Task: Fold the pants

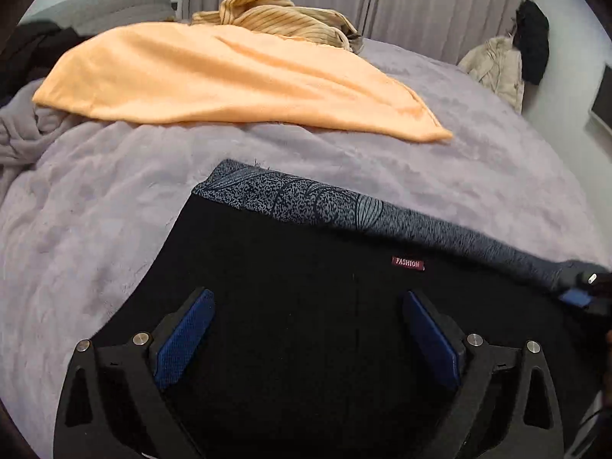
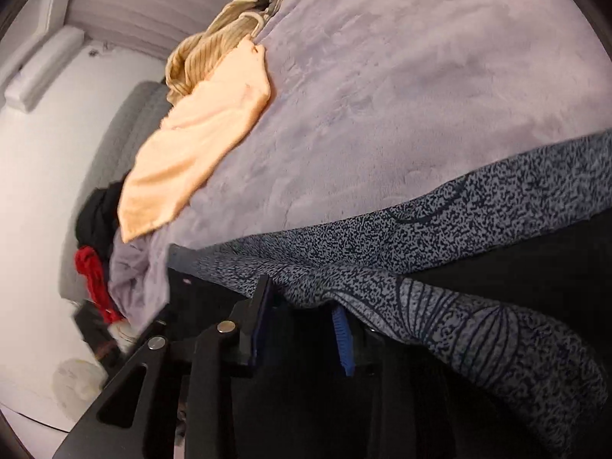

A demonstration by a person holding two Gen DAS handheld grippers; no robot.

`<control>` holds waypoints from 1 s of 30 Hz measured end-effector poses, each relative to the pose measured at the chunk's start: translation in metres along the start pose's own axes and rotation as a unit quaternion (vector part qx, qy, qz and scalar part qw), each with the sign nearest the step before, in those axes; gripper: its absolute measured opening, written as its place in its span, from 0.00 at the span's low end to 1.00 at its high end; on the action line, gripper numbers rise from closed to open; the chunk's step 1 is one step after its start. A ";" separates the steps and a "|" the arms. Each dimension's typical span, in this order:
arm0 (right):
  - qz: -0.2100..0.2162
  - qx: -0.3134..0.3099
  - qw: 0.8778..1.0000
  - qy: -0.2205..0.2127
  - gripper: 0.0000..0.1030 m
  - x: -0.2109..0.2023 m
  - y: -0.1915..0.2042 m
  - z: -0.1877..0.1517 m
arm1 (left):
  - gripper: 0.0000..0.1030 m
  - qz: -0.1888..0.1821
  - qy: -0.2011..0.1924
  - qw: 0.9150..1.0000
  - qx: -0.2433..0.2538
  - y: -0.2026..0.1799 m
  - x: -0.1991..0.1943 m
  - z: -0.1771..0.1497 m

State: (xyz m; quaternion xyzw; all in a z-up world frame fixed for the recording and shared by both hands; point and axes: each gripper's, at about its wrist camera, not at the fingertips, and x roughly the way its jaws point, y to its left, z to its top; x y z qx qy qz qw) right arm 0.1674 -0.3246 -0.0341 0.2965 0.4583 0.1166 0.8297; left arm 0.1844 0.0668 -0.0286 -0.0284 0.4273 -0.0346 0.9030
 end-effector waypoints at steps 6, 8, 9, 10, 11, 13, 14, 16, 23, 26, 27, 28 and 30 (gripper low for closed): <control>0.011 -0.049 0.998 -0.038 0.50 -0.069 0.020 -0.043 | 0.96 -0.013 -0.019 0.997 0.080 -0.041 -0.047 0.007; 0.016 -0.053 0.996 -0.063 0.50 -0.104 0.014 -0.069 | 0.96 -0.043 -0.030 0.992 0.116 -0.073 -0.067 0.014; 0.011 -0.048 0.996 -0.080 0.50 -0.121 0.012 -0.080 | 0.96 -0.063 -0.030 0.989 0.134 -0.091 -0.073 0.015; 0.002 -0.040 0.994 -0.102 0.50 -0.137 0.007 -0.092 | 0.96 -0.090 -0.028 0.984 0.153 -0.112 -0.081 0.012; -0.007 -0.032 0.992 -0.125 0.50 -0.156 0.000 -0.105 | 0.96 -0.118 -0.024 0.978 0.170 -0.132 -0.087 0.010; -0.034 -0.012 0.982 -0.185 0.50 -0.203 -0.020 -0.136 | 0.96 -0.191 -0.003 0.961 0.198 -0.172 -0.097 -0.001; -0.048 -0.002 0.976 -0.212 0.52 -0.224 -0.028 -0.147 | 0.96 -0.228 0.011 0.951 0.209 -0.193 -0.100 -0.008; -0.084 0.026 0.960 -0.265 0.63 -0.269 -0.052 -0.179 | 0.96 -0.285 0.041 0.930 0.228 -0.234 -0.103 -0.023; -0.152 0.126 0.942 -0.271 0.68 -0.324 -0.143 -0.277 | 0.96 -0.352 0.106 0.889 0.274 -0.340 -0.097 -0.071; -0.103 0.170 0.945 -0.258 0.68 -0.311 -0.182 -0.297 | 0.96 -0.363 0.111 0.882 0.281 -0.355 -0.101 -0.071; -0.082 0.184 0.946 -0.255 0.68 -0.304 -0.196 -0.300 | 0.96 -0.371 0.115 0.878 0.280 -0.360 -0.102 -0.071; -0.061 0.195 0.946 -0.253 0.68 -0.299 -0.208 -0.302 | 0.96 -0.378 0.119 0.874 0.281 -0.362 -0.103 -0.071; -0.001 0.213 0.943 -0.256 0.60 -0.288 -0.227 -0.301 | 0.96 -0.389 0.128 0.866 0.286 -0.372 -0.103 -0.073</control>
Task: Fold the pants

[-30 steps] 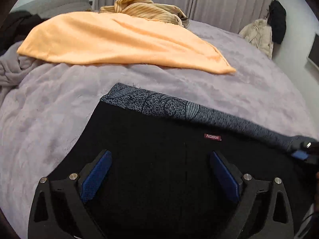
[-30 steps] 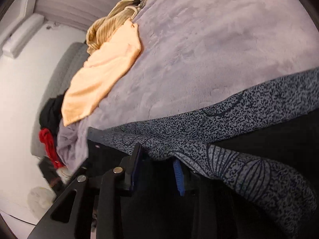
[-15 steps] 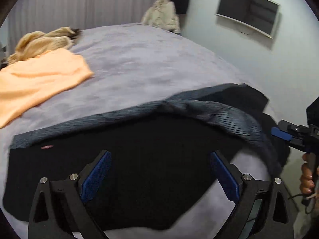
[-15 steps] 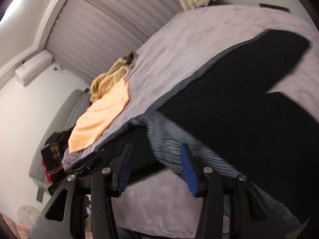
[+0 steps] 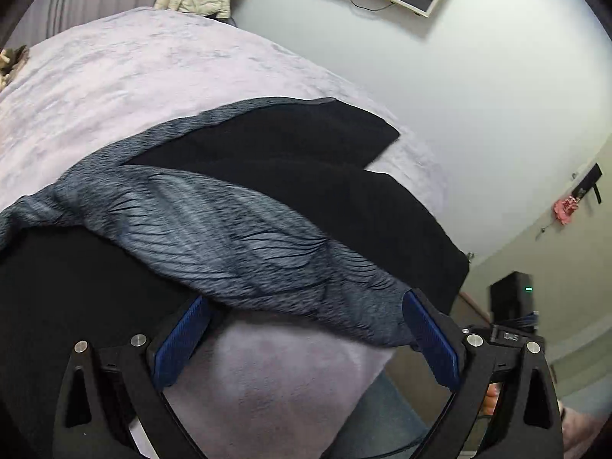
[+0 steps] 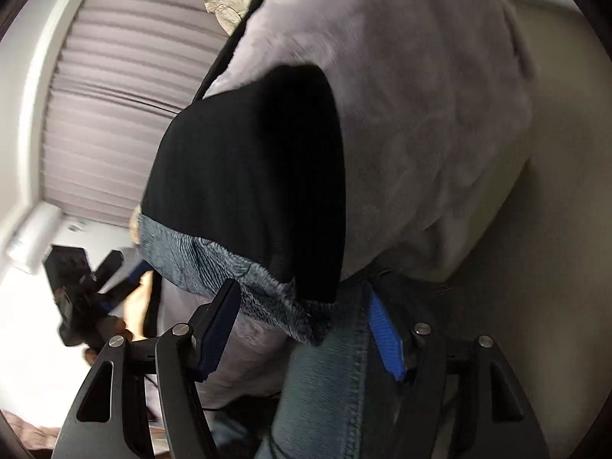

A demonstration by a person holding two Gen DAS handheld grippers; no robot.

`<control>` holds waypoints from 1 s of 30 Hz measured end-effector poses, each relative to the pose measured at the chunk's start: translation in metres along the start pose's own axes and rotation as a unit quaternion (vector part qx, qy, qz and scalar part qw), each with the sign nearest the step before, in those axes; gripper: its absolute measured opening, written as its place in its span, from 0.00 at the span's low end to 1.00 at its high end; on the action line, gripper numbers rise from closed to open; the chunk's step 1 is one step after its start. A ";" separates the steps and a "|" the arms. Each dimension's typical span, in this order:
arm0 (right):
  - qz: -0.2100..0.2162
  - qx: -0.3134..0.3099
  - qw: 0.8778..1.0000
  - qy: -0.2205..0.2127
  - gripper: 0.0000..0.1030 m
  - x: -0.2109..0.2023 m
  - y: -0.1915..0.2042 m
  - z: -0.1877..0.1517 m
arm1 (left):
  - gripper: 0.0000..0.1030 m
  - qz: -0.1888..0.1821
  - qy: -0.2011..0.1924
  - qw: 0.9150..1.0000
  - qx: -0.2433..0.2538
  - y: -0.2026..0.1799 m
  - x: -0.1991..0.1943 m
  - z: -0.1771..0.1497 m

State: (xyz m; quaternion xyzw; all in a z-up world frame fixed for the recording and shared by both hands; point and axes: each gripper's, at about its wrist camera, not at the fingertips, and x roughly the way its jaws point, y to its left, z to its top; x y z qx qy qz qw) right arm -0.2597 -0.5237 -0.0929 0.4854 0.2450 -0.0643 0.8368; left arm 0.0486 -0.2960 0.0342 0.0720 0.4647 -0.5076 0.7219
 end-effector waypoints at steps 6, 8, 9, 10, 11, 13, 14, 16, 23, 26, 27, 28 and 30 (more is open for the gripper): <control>0.130 -0.015 0.991 -0.006 0.14 -0.011 0.037 0.021 | 0.96 -0.013 -0.010 1.000 -0.024 -0.007 0.007 0.019; 0.150 -0.065 0.986 -0.020 0.14 -0.026 0.076 0.042 | 0.96 -0.012 -0.024 1.000 -0.012 -0.012 0.002 0.033; 0.161 -0.089 0.983 -0.026 0.14 -0.032 0.096 0.056 | 0.96 -0.005 -0.032 0.999 -0.005 -0.014 -0.001 0.041; 0.170 -0.111 0.978 -0.033 0.13 -0.037 0.118 0.074 | 0.96 0.005 -0.040 0.999 0.001 -0.016 -0.002 0.050; 0.176 -0.129 0.975 -0.040 0.13 -0.040 0.136 0.091 | 0.96 0.015 -0.047 0.999 0.005 -0.017 -0.002 0.060; 0.172 -0.154 0.971 -0.054 0.13 -0.040 0.172 0.130 | 0.96 0.022 -0.058 0.998 -0.004 -0.013 -0.004 0.079; 0.155 -0.164 0.973 -0.053 0.13 -0.033 0.191 0.154 | 0.96 0.019 -0.064 0.998 -0.014 -0.009 -0.006 0.088; 0.101 -0.166 0.980 -0.045 0.14 -0.013 0.216 0.189 | 0.96 0.023 -0.080 0.996 -0.042 0.002 -0.014 0.105; -0.071 -0.156 0.984 -0.041 0.77 0.063 0.211 0.261 | 0.96 0.129 -0.123 0.983 -0.044 0.036 -0.049 0.113; -0.050 -0.133 0.989 -0.051 0.75 0.056 0.181 0.257 | 0.96 0.207 -0.097 0.973 -0.019 0.057 -0.042 0.089; -0.052 -0.128 0.988 -0.064 0.74 0.054 0.171 0.255 | 0.96 0.224 -0.084 0.971 -0.017 0.066 -0.037 0.081; -0.062 -0.124 0.988 -0.074 0.72 0.049 0.162 0.252 | 0.96 0.237 -0.065 0.969 -0.020 0.079 -0.030 0.070; -0.088 -0.112 0.986 -0.086 0.59 0.035 0.144 0.242 | 0.96 0.250 -0.022 0.967 -0.044 0.104 -0.015 0.050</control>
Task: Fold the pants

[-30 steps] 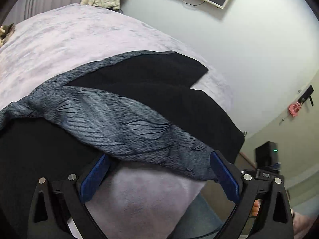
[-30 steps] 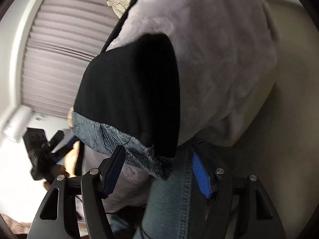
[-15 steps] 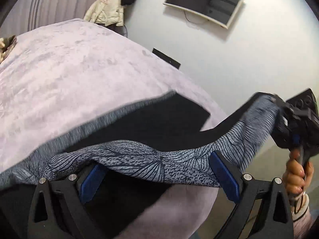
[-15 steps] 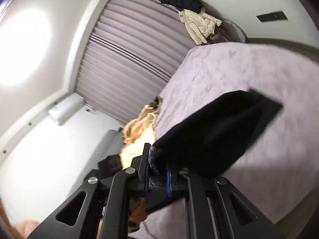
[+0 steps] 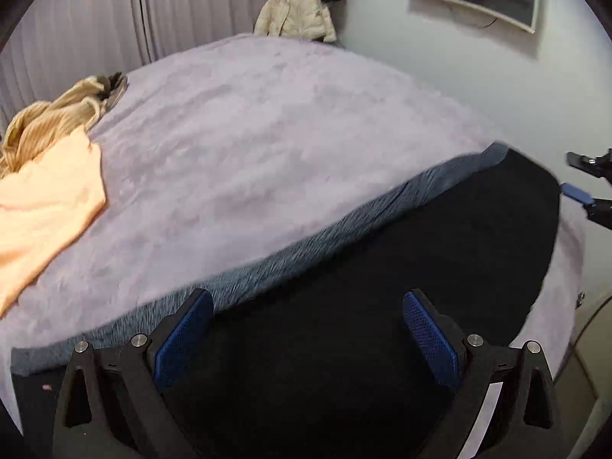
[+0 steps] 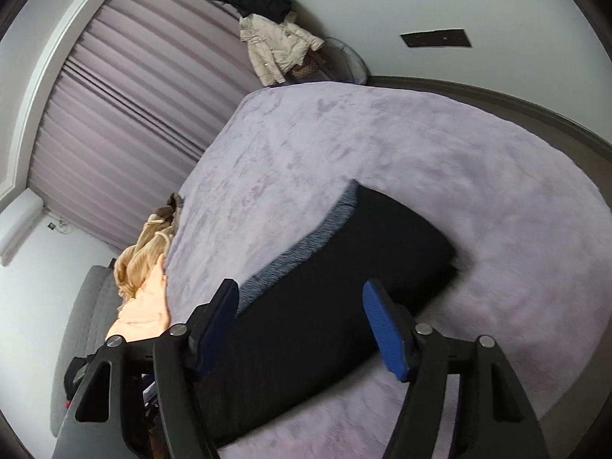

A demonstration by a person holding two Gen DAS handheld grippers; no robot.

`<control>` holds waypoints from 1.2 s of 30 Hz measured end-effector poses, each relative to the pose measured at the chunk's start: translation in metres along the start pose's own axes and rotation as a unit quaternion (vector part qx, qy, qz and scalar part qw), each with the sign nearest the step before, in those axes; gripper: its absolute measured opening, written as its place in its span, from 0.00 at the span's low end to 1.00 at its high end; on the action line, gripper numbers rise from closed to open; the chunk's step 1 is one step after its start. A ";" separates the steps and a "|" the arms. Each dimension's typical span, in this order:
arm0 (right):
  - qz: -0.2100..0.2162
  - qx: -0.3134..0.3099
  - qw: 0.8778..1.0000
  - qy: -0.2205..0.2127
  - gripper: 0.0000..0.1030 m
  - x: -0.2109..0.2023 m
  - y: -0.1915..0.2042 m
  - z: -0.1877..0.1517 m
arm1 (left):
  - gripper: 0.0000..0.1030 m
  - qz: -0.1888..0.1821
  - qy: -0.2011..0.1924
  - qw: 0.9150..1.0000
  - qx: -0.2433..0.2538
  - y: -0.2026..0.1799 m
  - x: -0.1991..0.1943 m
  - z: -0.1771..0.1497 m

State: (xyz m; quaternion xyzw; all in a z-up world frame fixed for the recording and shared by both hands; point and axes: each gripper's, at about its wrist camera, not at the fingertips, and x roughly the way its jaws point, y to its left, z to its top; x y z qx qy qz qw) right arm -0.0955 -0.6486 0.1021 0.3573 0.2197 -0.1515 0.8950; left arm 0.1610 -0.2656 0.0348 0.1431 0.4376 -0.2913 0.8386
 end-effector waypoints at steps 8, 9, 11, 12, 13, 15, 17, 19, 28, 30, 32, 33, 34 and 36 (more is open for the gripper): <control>0.023 0.038 0.999 0.024 0.13 0.010 -0.041 -0.014 | 0.96 0.000 0.023 0.999 -0.047 0.018 0.011 -0.022; 0.025 0.037 0.999 0.029 0.08 0.016 -0.037 -0.011 | 0.96 0.000 0.021 0.999 -0.046 0.015 0.008 -0.022; 0.031 0.027 0.999 0.020 0.08 0.016 -0.026 -0.007 | 0.96 0.002 0.017 0.999 -0.046 0.014 0.007 -0.021; 0.026 0.015 0.999 0.015 0.07 0.015 -0.020 -0.004 | 0.96 0.005 0.017 0.999 -0.051 0.016 0.008 -0.022; 0.003 0.003 1.000 0.016 0.07 0.016 -0.018 -0.004 | 0.97 0.006 0.018 0.998 -0.058 0.019 0.011 -0.022; -0.066 -0.006 0.997 0.045 0.07 0.031 -0.029 -0.008 | 0.99 0.002 0.013 0.998 -0.068 0.022 0.014 -0.023; -0.049 0.034 0.997 0.051 0.07 0.031 -0.048 -0.014 | 0.99 0.009 0.018 0.998 -0.062 0.020 0.011 -0.020; -0.037 0.061 0.997 0.026 0.16 0.013 -0.054 -0.020 | 0.99 0.003 0.011 0.998 -0.057 0.020 0.002 -0.017; 0.006 -0.130 0.991 0.030 0.22 0.030 0.067 -0.032 | 0.99 0.022 0.015 0.997 -0.079 0.019 0.028 0.030; 0.010 -0.153 0.986 0.071 0.22 0.074 0.093 -0.044 | 0.99 0.033 0.027 0.995 -0.092 0.020 0.047 0.034; 0.016 -0.160 0.981 0.106 0.22 0.118 0.107 -0.053 | 0.99 0.020 0.038 0.992 -0.116 0.026 0.058 0.036; 0.005 -0.166 0.979 0.116 0.21 0.136 0.109 -0.058 | 0.99 0.014 0.038 0.991 -0.126 0.029 0.060 0.037; -0.012 -0.172 0.978 0.118 0.18 0.150 0.110 -0.059 | 0.99 0.012 0.037 0.991 -0.131 0.033 0.062 0.037; -0.026 -0.163 0.980 0.113 0.13 0.167 0.106 -0.055 | 0.99 0.010 0.042 0.989 -0.140 0.043 0.068 0.040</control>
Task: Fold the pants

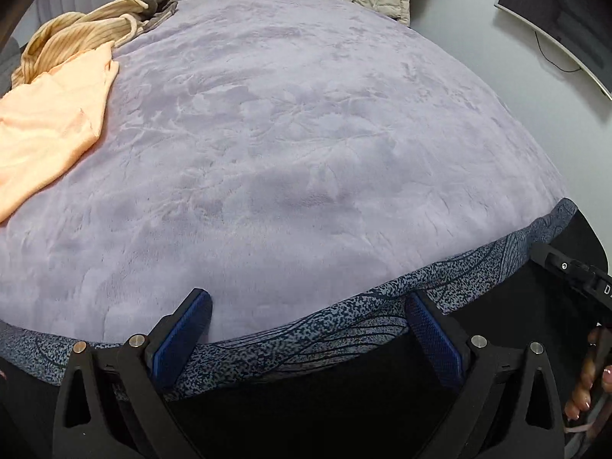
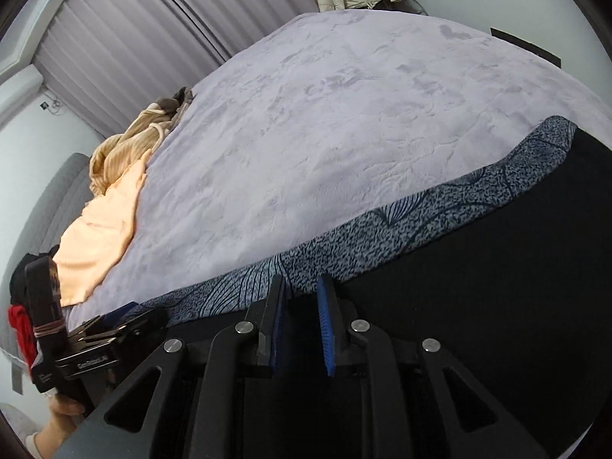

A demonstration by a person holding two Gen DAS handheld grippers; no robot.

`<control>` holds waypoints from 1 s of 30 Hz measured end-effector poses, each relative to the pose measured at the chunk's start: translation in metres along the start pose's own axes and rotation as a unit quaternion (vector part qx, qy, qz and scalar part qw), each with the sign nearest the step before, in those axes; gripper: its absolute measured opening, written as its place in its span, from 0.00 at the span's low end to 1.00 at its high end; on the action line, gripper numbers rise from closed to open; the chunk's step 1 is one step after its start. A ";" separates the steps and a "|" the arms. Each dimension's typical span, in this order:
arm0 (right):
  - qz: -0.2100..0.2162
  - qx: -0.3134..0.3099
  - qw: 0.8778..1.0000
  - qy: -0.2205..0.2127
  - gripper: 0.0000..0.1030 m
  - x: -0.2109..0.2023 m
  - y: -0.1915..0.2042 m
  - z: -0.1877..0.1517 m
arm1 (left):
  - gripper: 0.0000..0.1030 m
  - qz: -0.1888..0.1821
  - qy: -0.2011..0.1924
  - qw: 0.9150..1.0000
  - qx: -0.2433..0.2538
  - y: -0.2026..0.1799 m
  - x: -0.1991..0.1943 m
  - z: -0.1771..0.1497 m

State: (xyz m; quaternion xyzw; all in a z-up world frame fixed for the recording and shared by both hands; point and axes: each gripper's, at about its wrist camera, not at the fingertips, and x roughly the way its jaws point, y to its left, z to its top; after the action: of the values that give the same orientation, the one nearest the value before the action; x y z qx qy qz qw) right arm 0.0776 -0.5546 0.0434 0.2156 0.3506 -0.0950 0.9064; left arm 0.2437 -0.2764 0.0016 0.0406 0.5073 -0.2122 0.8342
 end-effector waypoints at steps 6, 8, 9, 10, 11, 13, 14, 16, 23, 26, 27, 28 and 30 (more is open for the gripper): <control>-0.048 0.093 0.994 -0.037 0.11 -0.016 -0.052 0.021 | 0.99 0.015 -0.005 1.000 -0.010 0.017 0.006 0.006; -0.060 0.125 0.989 -0.050 0.07 -0.027 -0.074 0.022 | 0.99 0.026 -0.010 1.000 -0.001 0.024 -0.005 0.003; -0.053 0.141 0.987 -0.055 0.04 -0.031 -0.083 0.021 | 0.99 0.029 -0.012 0.999 0.001 0.029 -0.013 0.002; -0.049 0.151 0.986 -0.060 0.04 -0.037 -0.090 0.018 | 0.99 0.028 -0.014 1.000 -0.001 0.038 -0.022 0.000; -0.051 0.157 0.984 -0.069 0.04 -0.044 -0.094 0.016 | 0.99 0.026 -0.017 0.999 -0.006 0.048 -0.033 -0.003; -0.067 0.159 0.982 -0.081 0.10 -0.060 -0.096 0.011 | 0.99 0.035 -0.026 0.999 -0.017 0.072 -0.056 -0.009; -0.069 0.162 0.981 -0.081 0.11 -0.067 -0.094 0.008 | 0.99 0.044 -0.032 0.998 -0.022 0.086 -0.069 -0.014; -0.048 0.168 0.982 -0.070 0.19 -0.077 -0.086 0.002 | 0.99 0.058 -0.041 0.997 -0.030 0.111 -0.091 -0.023; 0.087 0.023 0.996 0.015 0.39 -0.085 0.019 -0.069 | 0.99 0.159 -0.039 0.986 -0.010 0.179 -0.130 -0.086; 0.183 0.033 0.980 0.070 0.39 -0.073 0.051 -0.113 | 0.99 0.195 -0.010 0.980 -0.024 0.217 -0.119 -0.122; 0.211 0.049 0.972 0.089 0.39 -0.065 0.057 -0.125 | 1.00 0.177 -0.009 0.983 -0.041 0.231 -0.114 -0.133; 0.236 0.066 0.963 0.110 0.39 -0.055 0.063 -0.138 | 1.00 0.148 -0.022 0.987 -0.060 0.243 -0.112 -0.141; 0.261 0.076 0.952 0.143 0.39 -0.035 0.079 -0.157 | 1.00 0.124 -0.054 0.988 -0.075 0.251 -0.113 -0.153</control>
State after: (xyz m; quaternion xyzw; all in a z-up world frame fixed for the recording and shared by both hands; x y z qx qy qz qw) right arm -0.0160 -0.4119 -0.0105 0.3788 0.3994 0.1508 0.8211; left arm 0.1716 0.0302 -0.0117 0.0294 0.4668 -0.0700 0.8811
